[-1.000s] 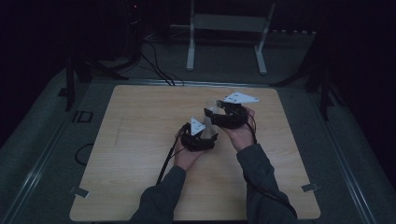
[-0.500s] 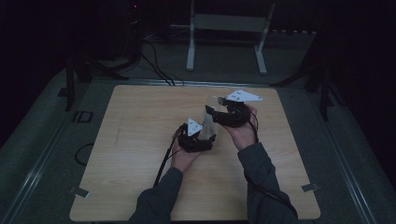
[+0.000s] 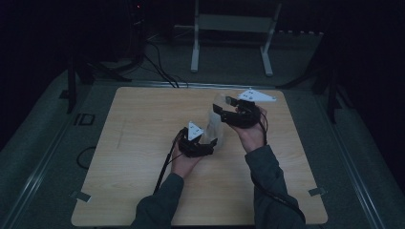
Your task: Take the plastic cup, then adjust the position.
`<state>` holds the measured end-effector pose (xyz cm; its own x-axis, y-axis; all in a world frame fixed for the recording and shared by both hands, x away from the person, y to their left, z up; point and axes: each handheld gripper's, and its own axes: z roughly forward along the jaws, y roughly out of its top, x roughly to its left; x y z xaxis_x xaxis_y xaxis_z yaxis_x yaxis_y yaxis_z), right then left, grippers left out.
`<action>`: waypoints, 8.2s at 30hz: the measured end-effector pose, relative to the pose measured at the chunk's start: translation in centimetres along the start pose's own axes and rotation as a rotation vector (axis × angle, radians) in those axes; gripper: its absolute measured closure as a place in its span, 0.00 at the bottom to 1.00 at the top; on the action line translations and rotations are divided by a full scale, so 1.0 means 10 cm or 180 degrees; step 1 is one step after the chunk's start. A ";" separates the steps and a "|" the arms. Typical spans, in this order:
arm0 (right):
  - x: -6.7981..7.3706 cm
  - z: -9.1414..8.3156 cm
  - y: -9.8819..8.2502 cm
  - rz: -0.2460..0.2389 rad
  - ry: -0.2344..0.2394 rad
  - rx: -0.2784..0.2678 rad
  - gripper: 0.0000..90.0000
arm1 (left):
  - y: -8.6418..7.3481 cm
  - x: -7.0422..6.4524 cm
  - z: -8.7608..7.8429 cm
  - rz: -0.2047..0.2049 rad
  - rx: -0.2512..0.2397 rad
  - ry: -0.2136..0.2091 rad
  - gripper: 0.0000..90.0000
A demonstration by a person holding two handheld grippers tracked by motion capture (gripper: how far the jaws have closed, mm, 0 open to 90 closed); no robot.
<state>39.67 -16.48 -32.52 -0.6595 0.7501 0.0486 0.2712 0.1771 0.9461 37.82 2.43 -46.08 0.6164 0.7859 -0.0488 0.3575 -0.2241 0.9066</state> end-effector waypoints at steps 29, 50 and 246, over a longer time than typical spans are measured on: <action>-0.03 -0.34 0.15 -0.0113 -0.0082 -0.0174 0.43 | -0.11 0.01 -0.11 -0.0041 0.0091 -0.0041 0.29; -0.27 -0.61 -0.06 -0.0023 -0.0311 -0.0107 0.43 | -0.16 0.03 -0.20 -0.0061 0.0071 -0.0099 0.33; -0.37 -0.57 -1.29 0.1464 0.0445 0.0015 0.46 | -0.10 -0.75 0.15 0.0432 -0.0124 -0.0570 0.26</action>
<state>34.64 -25.21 -43.04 -0.5582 0.6585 0.5048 0.5599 -0.1501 0.8149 33.93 -4.11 -47.25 0.7730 0.6343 0.0040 0.2377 -0.2956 0.9253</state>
